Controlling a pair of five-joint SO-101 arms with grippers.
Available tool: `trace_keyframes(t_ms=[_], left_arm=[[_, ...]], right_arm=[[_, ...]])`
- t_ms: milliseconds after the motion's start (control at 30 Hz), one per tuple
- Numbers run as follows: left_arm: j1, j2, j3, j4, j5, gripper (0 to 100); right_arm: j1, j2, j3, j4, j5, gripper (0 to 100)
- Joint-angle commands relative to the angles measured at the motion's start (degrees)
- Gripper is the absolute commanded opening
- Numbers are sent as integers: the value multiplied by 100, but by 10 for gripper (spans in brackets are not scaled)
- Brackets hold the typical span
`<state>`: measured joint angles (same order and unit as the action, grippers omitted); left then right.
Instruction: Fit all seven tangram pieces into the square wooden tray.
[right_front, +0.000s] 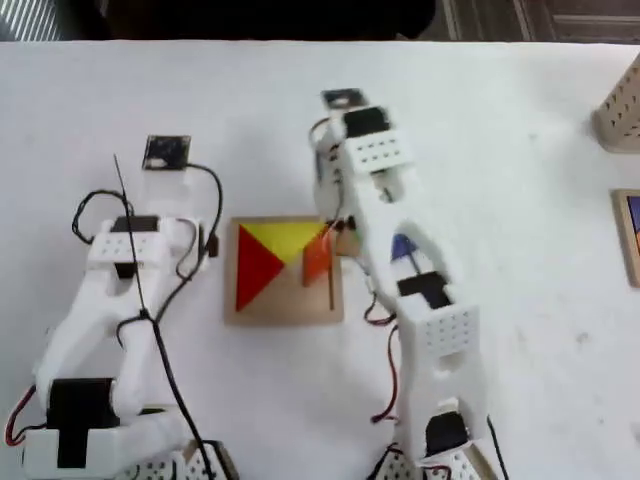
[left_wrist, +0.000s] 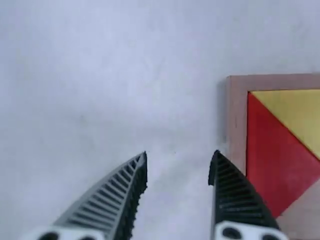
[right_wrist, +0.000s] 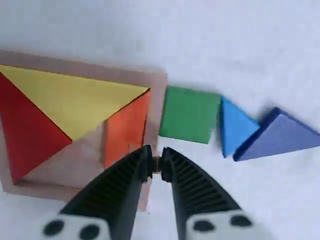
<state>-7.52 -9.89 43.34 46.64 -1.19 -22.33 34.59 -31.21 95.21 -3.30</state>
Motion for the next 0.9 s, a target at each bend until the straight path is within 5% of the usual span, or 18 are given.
trace_keyframes(t_ms=[0, 433, 667, 867], left_arm=[[-57, -338, 70, -149, -70, 215], [57, -1464, 958, -651, -343, 215], [92, -1464, 958, -642, -352, 215], [488, -1516, 1073, -615, -352, 212]], right_arm=[[-382, -365, 229, -338, -255, 19], [-1007, -426, 571, -866, -378, 24], [-752, -840, 237, -356, 35, 198], [-22, -1833, 440, 330, 527, 84]])
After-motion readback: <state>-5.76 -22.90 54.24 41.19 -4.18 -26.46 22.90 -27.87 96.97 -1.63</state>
